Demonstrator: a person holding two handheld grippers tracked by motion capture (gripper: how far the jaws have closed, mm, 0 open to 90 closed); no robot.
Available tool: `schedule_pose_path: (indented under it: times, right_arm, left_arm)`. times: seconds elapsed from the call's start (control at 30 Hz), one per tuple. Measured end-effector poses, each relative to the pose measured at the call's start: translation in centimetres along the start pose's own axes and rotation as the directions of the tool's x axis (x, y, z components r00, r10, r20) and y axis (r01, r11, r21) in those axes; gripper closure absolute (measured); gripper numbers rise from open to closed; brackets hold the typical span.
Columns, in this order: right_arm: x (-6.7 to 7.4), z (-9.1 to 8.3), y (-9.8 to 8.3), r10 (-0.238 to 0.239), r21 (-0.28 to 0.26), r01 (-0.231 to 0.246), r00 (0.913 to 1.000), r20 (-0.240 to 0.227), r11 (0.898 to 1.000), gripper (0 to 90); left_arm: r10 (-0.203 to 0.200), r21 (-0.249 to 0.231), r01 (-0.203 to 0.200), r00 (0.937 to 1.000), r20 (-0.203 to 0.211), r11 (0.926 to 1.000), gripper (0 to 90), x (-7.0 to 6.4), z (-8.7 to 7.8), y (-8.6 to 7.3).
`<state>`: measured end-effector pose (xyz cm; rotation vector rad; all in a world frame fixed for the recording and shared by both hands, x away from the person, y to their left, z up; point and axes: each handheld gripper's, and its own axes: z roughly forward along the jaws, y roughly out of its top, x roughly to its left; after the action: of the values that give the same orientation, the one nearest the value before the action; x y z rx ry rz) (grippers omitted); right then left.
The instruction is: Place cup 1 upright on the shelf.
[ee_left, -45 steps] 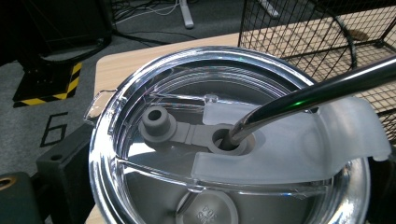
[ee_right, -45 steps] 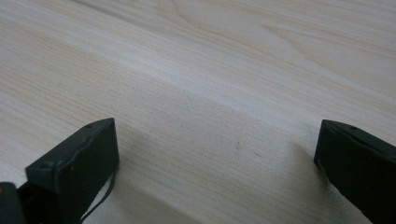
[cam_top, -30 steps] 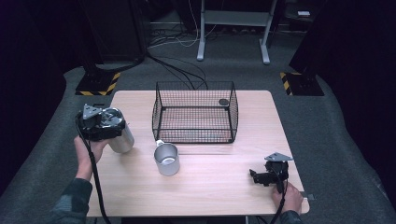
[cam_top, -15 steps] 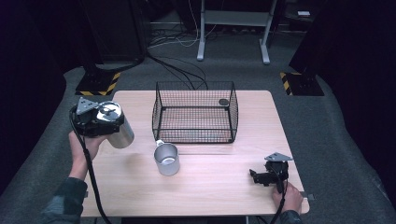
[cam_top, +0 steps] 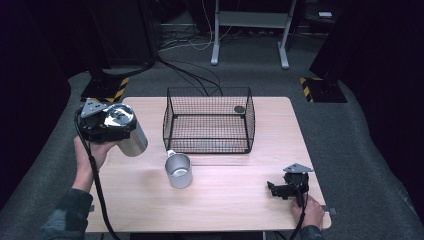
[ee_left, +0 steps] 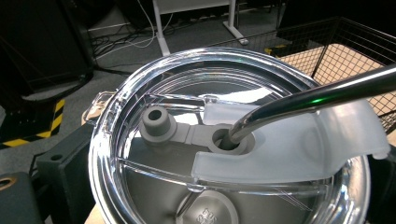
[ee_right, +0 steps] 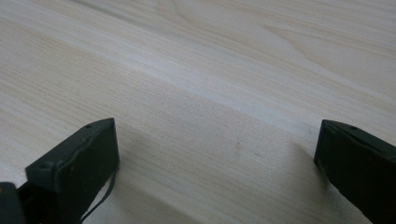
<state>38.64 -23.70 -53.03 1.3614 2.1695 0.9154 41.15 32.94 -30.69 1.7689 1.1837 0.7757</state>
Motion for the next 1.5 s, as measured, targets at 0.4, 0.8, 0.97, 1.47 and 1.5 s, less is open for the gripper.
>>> schedule_pose_path:
  times: [0.4,0.8,0.97,1.47,1.5]
  right_arm:
    - [0.0,0.0,0.0,0.003,-0.001,-0.003,1.0,-0.001,1.0,0.0]
    - [0.0,0.0,0.0,-0.001,0.0,0.001,1.0,0.0,1.0,0.0]
    - [0.0,0.0,0.0,0.002,-0.001,-0.002,1.0,0.0,1.0,0.0]
    - [0.0,0.0,0.0,0.003,-0.001,-0.003,1.0,-0.001,1.0,0.0]
    - [0.0,0.0,0.0,-0.002,0.001,0.002,1.0,0.0,1.0,0.0]
  left_arm:
    - [0.023,0.0,-0.023,0.9996,0.019,0.9997,4.1,-1.5,0.2,1.8]
    - [0.072,-0.014,-0.071,0.9944,0.077,0.9974,4.1,-3.6,-0.5,3.4]
    - [0.084,-0.024,-0.083,0.9918,0.096,0.9963,4.1,-4.5,-0.4,4.1]
    - [0.112,-0.018,-0.111,0.9828,0.147,0.9937,4.0,-6.7,1.1,5.4]
    - [0.12,-0.01,-0.12,0.9809,0.153,0.9928,4.0,-6.9,1.3,5.5]
